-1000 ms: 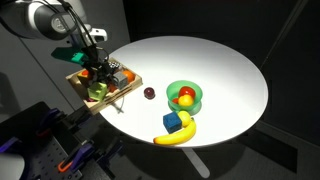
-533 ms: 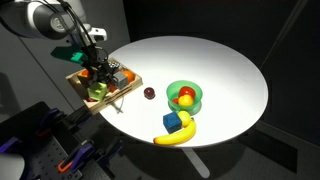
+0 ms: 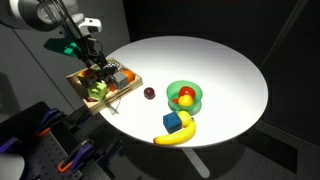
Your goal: Put the grey and yellow blocks in the box.
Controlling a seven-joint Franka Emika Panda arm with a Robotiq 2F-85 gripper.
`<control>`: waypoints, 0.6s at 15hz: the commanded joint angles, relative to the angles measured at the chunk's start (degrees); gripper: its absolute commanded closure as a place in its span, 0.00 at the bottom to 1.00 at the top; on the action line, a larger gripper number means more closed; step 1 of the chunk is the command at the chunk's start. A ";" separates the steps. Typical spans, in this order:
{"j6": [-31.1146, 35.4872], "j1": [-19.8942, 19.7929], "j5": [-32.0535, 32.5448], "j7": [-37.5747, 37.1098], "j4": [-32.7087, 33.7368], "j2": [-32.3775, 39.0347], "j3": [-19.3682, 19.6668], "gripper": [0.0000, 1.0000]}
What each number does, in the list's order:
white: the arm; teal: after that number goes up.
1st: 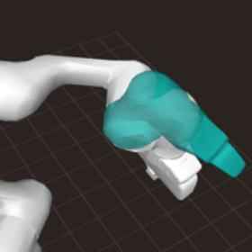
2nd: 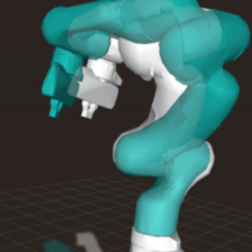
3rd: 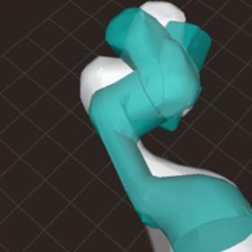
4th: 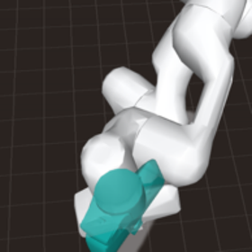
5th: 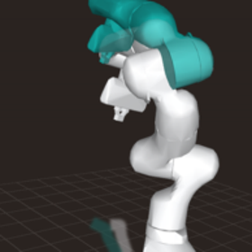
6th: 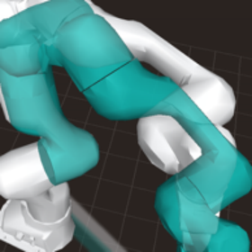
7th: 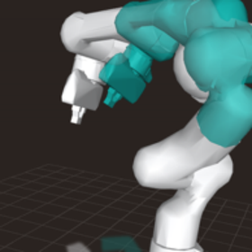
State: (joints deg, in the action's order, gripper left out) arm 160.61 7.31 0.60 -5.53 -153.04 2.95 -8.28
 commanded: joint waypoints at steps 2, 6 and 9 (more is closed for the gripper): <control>-2.56 0.17 -0.44 -0.93 -3.51 -6.63 0.27 0.00; -4.97 0.33 -2.06 -0.19 -5.82 -11.01 0.27 0.00; -6.80 0.86 -4.98 0.29 -7.61 -14.62 0.45 0.00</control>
State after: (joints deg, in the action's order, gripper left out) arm 156.20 7.31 -1.42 -5.80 -157.83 -6.22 -8.18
